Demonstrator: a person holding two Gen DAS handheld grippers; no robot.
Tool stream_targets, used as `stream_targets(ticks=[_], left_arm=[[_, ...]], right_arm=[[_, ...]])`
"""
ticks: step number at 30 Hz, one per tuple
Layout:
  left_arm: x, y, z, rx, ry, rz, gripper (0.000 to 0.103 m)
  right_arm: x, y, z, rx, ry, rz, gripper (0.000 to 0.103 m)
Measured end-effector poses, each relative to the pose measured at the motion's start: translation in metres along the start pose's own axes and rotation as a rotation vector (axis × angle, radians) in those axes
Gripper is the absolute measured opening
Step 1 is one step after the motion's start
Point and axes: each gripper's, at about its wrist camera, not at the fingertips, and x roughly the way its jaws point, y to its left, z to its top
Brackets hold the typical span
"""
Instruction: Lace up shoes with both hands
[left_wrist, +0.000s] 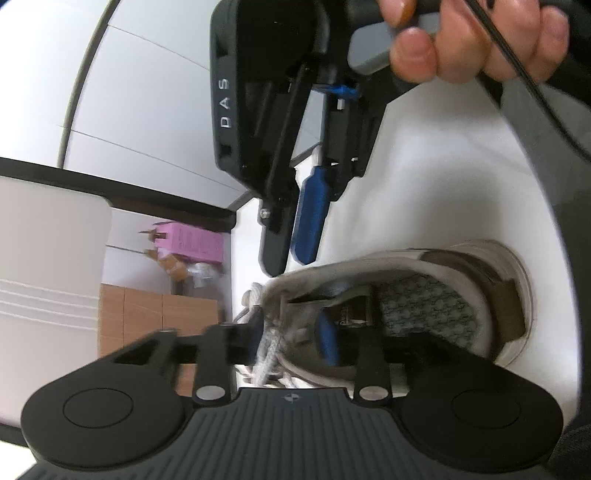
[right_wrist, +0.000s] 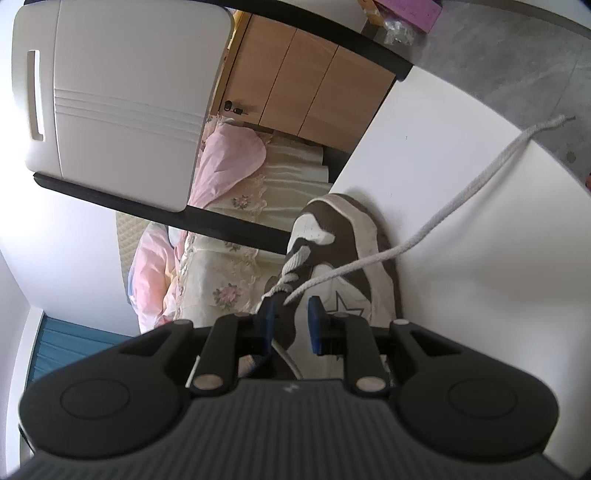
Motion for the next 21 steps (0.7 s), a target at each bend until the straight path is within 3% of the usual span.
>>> stream_targets(ticks=[1,3,8,15,17,19,21], left_arm=[[-0.003,-0.001,0.000,-0.003,0.000,0.024,0.054],[-0.007,0.002,0.001,-0.019,0.004,0.019,0.056],[-0.018,-0.007,0.001,0.005,0.043,0.038,0.057],[-0.014,-0.001,-0.001,-0.062,0.100,0.063,0.056],[-0.013,0.000,0.001,-0.075,0.114,0.063,0.052],[-0.014,-0.004,0.000,-0.086,0.128,0.071,0.029],[-0.019,-0.009,0.000,-0.089,0.138,0.070,0.015]], right_arm=[[0.000,0.000,0.000,0.001,-0.001,0.000,0.022],[0.000,-0.001,0.000,0.006,-0.004,0.003,0.022],[-0.002,-0.002,0.001,0.024,-0.010,0.012,0.022],[-0.003,0.000,0.000,0.026,-0.008,0.022,0.022],[-0.004,0.000,0.001,0.026,-0.012,0.025,0.022],[-0.004,0.000,0.001,0.029,-0.014,0.031,0.022],[-0.004,0.002,0.001,0.023,-0.017,0.035,0.022]])
